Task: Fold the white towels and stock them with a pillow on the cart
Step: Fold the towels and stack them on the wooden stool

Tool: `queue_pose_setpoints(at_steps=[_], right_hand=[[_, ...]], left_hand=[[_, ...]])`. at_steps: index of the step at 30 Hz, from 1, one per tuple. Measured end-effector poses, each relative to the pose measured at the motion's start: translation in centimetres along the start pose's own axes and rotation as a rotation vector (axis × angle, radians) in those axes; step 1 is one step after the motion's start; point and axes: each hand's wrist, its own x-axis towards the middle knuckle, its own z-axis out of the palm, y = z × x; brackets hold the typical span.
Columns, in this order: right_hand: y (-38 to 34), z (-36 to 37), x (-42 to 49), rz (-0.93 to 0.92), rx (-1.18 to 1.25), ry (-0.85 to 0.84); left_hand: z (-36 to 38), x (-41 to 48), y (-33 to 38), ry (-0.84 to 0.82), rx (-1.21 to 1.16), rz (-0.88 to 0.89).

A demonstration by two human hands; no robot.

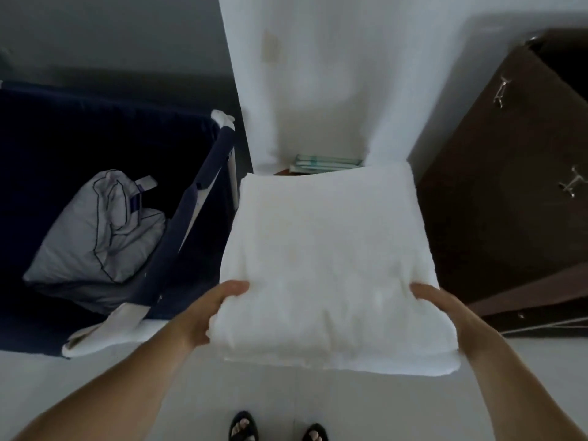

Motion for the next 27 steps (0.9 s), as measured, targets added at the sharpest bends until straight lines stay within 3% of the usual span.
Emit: queue_pose_setpoints(at_steps=[4, 11, 15, 19, 23, 27], right_hand=[[-0.9, 0.3, 1.0, 0.022, 0.162, -0.124], [-0.9, -0.5, 4.0, 0.095, 0.126, -0.037], [-0.8, -1.0, 4.2, 0.167, 0.158, -0.002], [-0.8, -2.0, 4.1, 0.123, 0.137, 0.061], [0.0, -1.4, 3.1, 0.175, 0.159, -0.078], [-1.5, -0.3, 3.9, 0.073, 0.093, -0.106]], left_hand=[[1.4, 0.7, 0.5, 0.000, -0.007, 0.088], [1.9, 2.1, 2.4, 0.056, 0.062, 0.127], [1.7, 1.7, 2.2, 0.068, 0.008, 0.087], [0.7, 1.8, 2.6, 0.028, -0.056, -0.046], [0.7, 2.0, 2.7, -0.035, 0.046, -0.011], [1.5, 3.3, 2.9, -0.002, -0.023, 0.022]])
